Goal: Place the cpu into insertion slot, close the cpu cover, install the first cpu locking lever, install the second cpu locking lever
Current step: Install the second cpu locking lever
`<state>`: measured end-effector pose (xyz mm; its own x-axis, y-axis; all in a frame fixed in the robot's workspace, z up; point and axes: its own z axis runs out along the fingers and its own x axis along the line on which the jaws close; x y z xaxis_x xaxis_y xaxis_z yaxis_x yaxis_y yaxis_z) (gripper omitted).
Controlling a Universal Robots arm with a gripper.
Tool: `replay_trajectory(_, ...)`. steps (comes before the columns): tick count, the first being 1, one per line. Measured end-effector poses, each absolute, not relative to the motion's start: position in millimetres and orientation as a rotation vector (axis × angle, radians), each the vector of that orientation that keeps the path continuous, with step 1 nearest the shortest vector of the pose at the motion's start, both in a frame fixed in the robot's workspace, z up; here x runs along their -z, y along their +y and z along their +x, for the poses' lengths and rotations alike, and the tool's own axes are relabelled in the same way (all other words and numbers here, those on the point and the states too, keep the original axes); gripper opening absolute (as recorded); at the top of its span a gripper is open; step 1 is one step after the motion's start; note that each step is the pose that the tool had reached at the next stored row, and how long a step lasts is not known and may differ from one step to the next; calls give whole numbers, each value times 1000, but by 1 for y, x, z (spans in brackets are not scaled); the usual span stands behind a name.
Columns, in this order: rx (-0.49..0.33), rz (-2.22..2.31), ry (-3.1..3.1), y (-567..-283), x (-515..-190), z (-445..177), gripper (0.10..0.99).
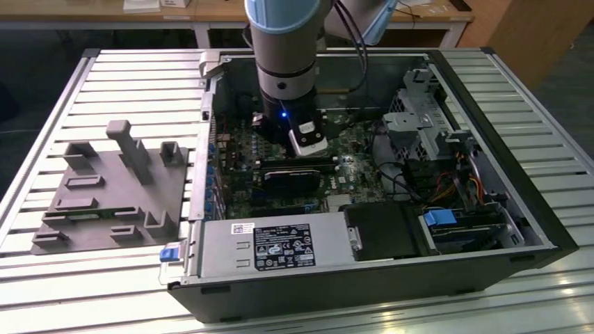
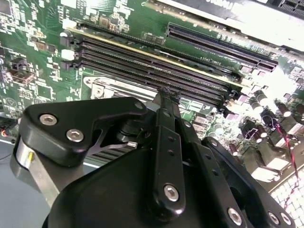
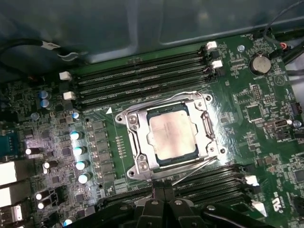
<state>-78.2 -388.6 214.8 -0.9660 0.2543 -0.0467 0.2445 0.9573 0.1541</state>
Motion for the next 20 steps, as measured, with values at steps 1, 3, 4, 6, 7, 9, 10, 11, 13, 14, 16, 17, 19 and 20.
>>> replay_trajectory(1, -240, 388, 3043, -390, -214, -79, 102)
replay_trajectory(3, -269, 388, 3043, -392, -213, -80, 102)
replay_trajectory(4, -283, 388, 3043, -393, -213, -80, 102)
replay_trajectory(6, -307, 388, 3042, -395, -211, -81, 102)
replay_trajectory(7, -318, 388, 3042, -396, -211, -81, 102)
replay_trajectory(9, -334, 388, 3042, -400, -210, -82, 102)
replay_trajectory(10, -339, 388, 3042, -401, -210, -82, 102)
replay_trajectory(11, -343, 388, 3041, -403, -210, -82, 102)
replay_trajectory(13, -351, 388, 3041, -406, -209, -82, 102)
replay_trajectory(14, -355, 389, 3041, -407, -209, -82, 102)
replay_trajectory(16, -367, 389, 3041, -408, -207, -83, 102)
replay_trajectory(17, -373, 389, 3040, -408, -206, -83, 102)
replay_trajectory(19, -387, 389, 3040, -408, -204, -85, 102)
replay_trajectory(20, -394, 389, 3040, -409, -203, -86, 102)
